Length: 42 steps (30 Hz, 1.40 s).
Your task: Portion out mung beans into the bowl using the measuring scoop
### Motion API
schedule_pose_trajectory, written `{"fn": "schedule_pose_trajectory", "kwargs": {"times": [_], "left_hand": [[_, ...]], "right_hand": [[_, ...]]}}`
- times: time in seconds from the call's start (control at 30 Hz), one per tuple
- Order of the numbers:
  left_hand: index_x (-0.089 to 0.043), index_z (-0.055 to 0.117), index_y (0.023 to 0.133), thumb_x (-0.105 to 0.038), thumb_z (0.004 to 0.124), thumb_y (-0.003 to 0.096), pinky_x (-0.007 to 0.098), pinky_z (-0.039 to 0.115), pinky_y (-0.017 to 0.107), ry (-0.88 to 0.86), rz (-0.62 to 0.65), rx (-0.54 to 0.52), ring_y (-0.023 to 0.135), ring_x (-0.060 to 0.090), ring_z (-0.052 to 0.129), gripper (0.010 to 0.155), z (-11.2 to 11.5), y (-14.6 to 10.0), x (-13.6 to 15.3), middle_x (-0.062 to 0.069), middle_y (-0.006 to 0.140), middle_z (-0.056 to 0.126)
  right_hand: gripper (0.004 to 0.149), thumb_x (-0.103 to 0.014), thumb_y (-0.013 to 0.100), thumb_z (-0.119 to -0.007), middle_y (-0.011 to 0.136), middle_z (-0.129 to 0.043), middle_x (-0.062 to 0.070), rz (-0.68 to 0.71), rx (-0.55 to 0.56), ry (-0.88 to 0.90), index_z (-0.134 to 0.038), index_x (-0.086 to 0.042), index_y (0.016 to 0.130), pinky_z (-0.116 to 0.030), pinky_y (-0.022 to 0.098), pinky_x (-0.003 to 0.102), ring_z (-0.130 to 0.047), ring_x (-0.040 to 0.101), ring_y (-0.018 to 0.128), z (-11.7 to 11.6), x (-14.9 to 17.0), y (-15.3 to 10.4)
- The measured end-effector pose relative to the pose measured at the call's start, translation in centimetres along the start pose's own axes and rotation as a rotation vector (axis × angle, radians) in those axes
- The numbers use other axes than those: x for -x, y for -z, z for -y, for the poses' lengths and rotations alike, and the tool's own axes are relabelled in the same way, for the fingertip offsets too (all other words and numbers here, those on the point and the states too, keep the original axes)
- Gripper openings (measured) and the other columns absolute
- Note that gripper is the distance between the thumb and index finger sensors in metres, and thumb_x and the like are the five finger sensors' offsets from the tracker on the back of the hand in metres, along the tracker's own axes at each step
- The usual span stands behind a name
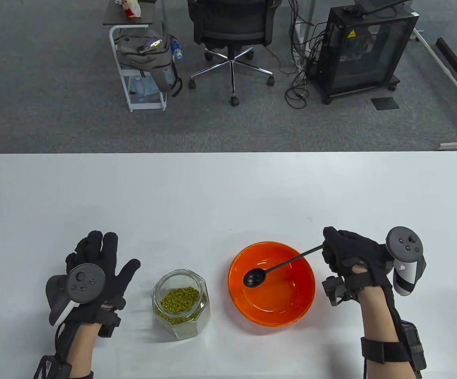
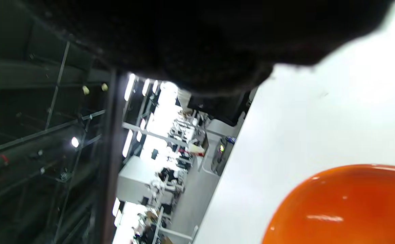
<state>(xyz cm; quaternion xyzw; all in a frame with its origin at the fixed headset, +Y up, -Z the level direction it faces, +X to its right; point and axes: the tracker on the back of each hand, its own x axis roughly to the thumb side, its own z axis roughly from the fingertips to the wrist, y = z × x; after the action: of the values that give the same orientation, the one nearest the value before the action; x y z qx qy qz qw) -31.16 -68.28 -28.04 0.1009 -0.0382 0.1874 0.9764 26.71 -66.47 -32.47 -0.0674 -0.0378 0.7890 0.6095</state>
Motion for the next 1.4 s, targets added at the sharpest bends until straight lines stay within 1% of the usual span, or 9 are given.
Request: {"fn": "schedule_pose_trajectory", "kwargs": {"times": [0.1, 0.33, 0.53, 0.67, 0.9, 1.07, 1.23, 1.33, 1.4], "left_hand": [[-0.015, 0.039, 0.115, -0.077, 0.055, 0.0509, 0.081, 0.03, 0.069, -0.008, 0.008, -0.009, 0.107, 0.061, 0.034, 0.091, -0.2, -0.1, -0.2, 0.024, 0.121, 0.029], [-0.015, 0.039, 0.115, -0.077, 0.054, 0.0508, 0.081, 0.031, 0.069, -0.028, 0.027, -0.02, 0.107, 0.061, 0.035, 0.091, -0.1, -0.1, -0.3, 0.023, 0.121, 0.029], [-0.015, 0.04, 0.115, -0.077, 0.054, 0.0507, 0.081, 0.031, 0.069, -0.096, 0.057, -0.042, 0.107, 0.061, 0.035, 0.091, -0.3, -0.3, -0.7, 0.023, 0.121, 0.03], [-0.015, 0.041, 0.115, -0.077, 0.053, 0.0508, 0.08, 0.032, 0.07, -0.132, 0.093, -0.051, 0.107, 0.061, 0.036, 0.091, -0.5, -0.5, -1.3, 0.023, 0.121, 0.031], [-0.013, 0.042, 0.115, -0.078, 0.053, 0.0504, 0.08, 0.033, 0.07, -0.171, 0.168, -0.054, 0.107, 0.061, 0.038, 0.092, -0.7, -1.0, -2.9, 0.024, 0.121, 0.033], [-0.006, 0.045, 0.113, -0.083, 0.054, 0.0487, 0.08, 0.037, 0.07, -0.237, 0.257, 0.005, 0.106, 0.061, 0.042, 0.1, -0.5, -1.2, -4.4, 0.027, 0.119, 0.038], [-0.001, 0.043, 0.111, -0.088, 0.061, 0.0452, 0.08, 0.041, 0.071, -0.334, 0.386, 0.175, 0.105, 0.063, 0.047, 0.111, 0.8, -1.4, -6.4, 0.031, 0.118, 0.042], [0.002, 0.037, 0.111, -0.091, 0.065, 0.0432, 0.08, 0.041, 0.071, -0.327, 0.426, 0.261, 0.104, 0.065, 0.046, 0.118, 1.5, -1.5, -7.4, 0.034, 0.117, 0.038], [0.003, 0.035, 0.111, -0.092, 0.067, 0.0422, 0.08, 0.041, 0.071, -0.313, 0.444, 0.291, 0.104, 0.065, 0.045, 0.121, 1.9, -1.6, -7.9, 0.035, 0.117, 0.037]], "right_hand": [[0.04, -0.047, 0.047, -0.086, 0.03, -0.103, 0.011, 0.031, 0.034, 0.052, -0.101, -0.011, 0.039, -0.086, 0.003, 0.031, -0.098, 0.018, 0.005, -0.3, 0.2, -0.9], [0.04, -0.046, 0.048, -0.084, 0.03, -0.102, 0.012, 0.08, 0.132, 0.145, -0.1, -0.01, 0.04, -0.086, 0.003, 0.031, -0.097, 0.017, 0.005, -1.1, 1.5, -2.5], [0.04, -0.046, 0.047, -0.083, 0.03, -0.102, 0.012, 0.09, 0.192, 0.173, -0.1, -0.01, 0.041, -0.086, 0.003, 0.031, -0.097, 0.017, 0.005, -0.4, 2.3, -3.2], [0.04, -0.046, 0.048, -0.082, 0.031, -0.102, 0.012, 0.078, 0.166, 0.206, -0.1, -0.01, 0.041, -0.086, 0.003, 0.031, -0.098, 0.017, 0.006, -0.2, 2.9, -3.4], [0.04, -0.046, 0.048, -0.082, 0.032, -0.102, 0.012, 0.077, 0.189, 0.2, -0.1, -0.01, 0.042, -0.086, 0.003, 0.031, -0.098, 0.017, 0.006, -0.3, 2.9, -3.5], [0.041, -0.046, 0.048, -0.082, 0.032, -0.102, 0.012, 0.078, 0.191, 0.198, -0.1, -0.01, 0.042, -0.086, 0.004, 0.031, -0.098, 0.017, 0.007, -0.4, 2.9, -3.6], [0.04, -0.046, 0.048, -0.082, 0.032, -0.102, 0.012, 0.082, 0.183, 0.198, -0.099, -0.01, 0.042, -0.086, 0.004, 0.031, -0.098, 0.017, 0.007, -0.4, 2.9, -3.6], [0.04, -0.046, 0.048, -0.082, 0.032, -0.102, 0.012, 0.079, 0.185, 0.203, -0.099, -0.01, 0.042, -0.086, 0.004, 0.031, -0.098, 0.017, 0.007, -0.4, 2.8, -3.6], [0.04, -0.046, 0.048, -0.082, 0.032, -0.102, 0.012, 0.079, 0.186, 0.201, -0.099, -0.01, 0.042, -0.086, 0.004, 0.031, -0.098, 0.017, 0.007, -0.4, 2.8, -3.6]]}}
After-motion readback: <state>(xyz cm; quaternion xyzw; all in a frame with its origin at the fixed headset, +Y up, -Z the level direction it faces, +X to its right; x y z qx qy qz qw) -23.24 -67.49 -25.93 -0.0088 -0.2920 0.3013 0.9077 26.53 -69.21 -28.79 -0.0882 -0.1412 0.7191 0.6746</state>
